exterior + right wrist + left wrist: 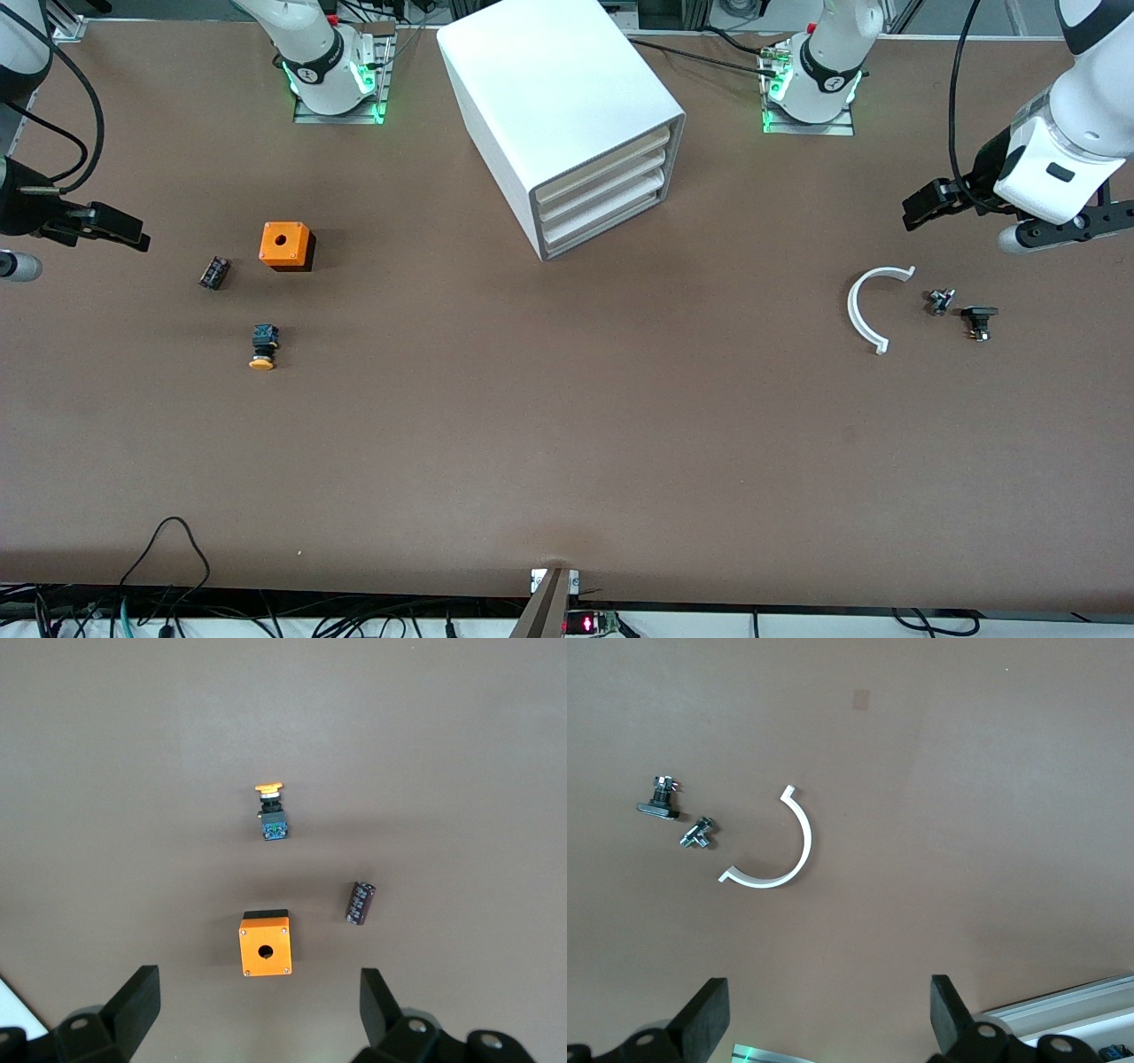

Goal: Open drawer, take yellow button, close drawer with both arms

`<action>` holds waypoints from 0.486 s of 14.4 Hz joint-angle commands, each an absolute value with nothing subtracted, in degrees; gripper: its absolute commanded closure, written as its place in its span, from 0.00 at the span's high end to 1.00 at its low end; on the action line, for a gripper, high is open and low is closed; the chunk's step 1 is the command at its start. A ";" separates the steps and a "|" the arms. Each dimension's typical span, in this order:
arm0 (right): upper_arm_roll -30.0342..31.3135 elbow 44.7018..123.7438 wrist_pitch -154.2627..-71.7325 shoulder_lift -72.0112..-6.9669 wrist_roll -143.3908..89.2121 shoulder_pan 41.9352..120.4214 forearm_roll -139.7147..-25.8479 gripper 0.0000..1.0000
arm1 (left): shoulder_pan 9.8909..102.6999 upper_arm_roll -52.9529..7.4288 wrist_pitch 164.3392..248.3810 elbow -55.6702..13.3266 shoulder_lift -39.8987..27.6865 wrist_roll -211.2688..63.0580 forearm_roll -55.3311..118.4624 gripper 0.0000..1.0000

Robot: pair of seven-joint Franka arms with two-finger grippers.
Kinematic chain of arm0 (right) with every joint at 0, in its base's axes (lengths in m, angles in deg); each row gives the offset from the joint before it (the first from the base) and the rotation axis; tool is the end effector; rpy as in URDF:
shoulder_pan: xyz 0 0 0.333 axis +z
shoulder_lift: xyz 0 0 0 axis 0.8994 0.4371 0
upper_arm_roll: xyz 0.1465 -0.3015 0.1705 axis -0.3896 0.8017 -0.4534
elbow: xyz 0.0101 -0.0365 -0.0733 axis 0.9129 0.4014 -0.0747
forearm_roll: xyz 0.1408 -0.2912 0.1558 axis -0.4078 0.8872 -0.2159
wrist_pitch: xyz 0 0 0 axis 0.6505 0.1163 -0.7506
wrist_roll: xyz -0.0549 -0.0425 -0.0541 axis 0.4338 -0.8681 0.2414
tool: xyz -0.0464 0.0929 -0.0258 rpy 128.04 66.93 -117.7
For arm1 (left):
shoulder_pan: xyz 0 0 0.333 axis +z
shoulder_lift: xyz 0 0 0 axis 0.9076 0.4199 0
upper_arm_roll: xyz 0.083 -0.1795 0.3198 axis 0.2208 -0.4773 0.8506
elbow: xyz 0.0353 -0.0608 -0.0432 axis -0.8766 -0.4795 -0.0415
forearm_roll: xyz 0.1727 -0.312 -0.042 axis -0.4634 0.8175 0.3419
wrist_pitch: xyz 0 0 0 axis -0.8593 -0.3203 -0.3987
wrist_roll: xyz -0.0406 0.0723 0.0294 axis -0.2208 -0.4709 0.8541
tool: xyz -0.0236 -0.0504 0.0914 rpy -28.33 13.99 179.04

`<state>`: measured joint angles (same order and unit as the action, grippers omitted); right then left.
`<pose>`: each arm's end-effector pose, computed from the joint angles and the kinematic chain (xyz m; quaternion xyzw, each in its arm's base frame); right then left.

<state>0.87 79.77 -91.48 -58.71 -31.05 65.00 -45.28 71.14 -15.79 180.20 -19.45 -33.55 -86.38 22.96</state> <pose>0.5453 -0.0441 0.6171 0.9986 -0.0316 -0.0421 0.0066 0.5023 -0.0492 0.6422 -0.9920 -0.1172 0.0452 0.0093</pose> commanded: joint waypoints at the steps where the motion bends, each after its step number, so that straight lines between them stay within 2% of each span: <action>1: 0.46 80.83 -91.95 -59.96 -30.98 64.78 -45.32 1.00 | 71.24 -15.95 178.67 -18.14 -33.31 -86.20 22.57 1.00; 7: 0.55 80.21 -92.12 -59.96 -31.24 64.87 -45.50 1.00 | 71.32 -15.95 178.76 -18.14 -33.31 -86.20 22.57 1.00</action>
<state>0.82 79.76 -91.72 -58.96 -31.06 65.01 -45.33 71.14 -15.79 180.14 -19.45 -33.55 -86.38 22.96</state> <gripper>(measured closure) 0.000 0.000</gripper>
